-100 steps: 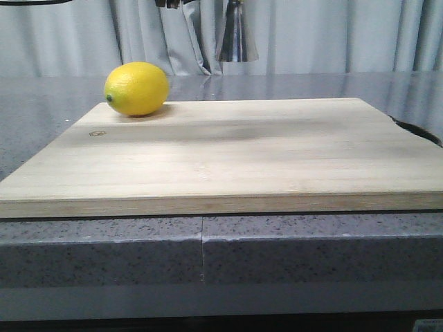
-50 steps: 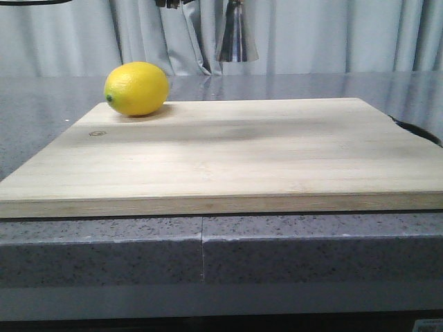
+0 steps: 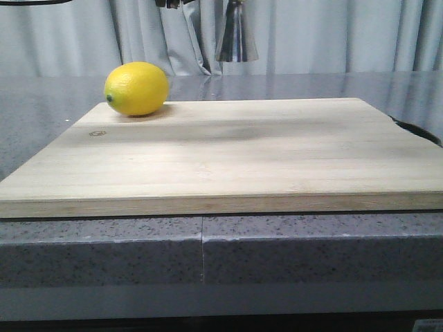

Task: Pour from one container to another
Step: 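Tilt the beaker with the right gripper, pouring water into the jigger, then lower the emptied beaker back onto the board with the right gripper, then open the right gripper and withdraw it from the beaker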

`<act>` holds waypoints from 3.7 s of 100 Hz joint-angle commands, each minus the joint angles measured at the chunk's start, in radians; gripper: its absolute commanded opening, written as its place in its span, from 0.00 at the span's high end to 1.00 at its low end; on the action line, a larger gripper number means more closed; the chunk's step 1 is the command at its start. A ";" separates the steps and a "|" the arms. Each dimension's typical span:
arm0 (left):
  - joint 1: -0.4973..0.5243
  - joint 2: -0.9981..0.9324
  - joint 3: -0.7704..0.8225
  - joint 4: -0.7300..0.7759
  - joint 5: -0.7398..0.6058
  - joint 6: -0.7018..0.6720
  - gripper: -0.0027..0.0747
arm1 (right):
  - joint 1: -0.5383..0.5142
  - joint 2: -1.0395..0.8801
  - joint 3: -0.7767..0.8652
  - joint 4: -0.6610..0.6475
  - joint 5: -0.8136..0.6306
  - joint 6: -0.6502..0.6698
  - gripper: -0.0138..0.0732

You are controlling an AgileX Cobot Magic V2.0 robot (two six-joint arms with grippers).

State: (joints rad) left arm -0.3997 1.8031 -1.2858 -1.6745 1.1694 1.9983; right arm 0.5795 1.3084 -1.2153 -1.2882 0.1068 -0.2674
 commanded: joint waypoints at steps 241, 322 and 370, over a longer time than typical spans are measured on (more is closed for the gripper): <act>-0.008 -0.052 -0.023 -0.083 0.100 -0.006 0.66 | -0.513 0.290 0.378 0.357 -0.742 0.895 0.53; -0.008 -0.052 -0.023 -0.083 0.100 -0.006 0.66 | -0.513 0.172 0.344 0.328 -0.625 1.089 0.16; -0.008 -0.052 -0.023 -0.083 0.100 -0.006 0.66 | -0.511 -0.094 0.344 -0.394 -0.497 1.868 0.16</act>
State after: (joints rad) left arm -0.3997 1.8031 -1.2858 -1.6745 1.1694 1.9983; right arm 0.0753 1.2711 -0.8435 -1.5358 -0.3623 1.4581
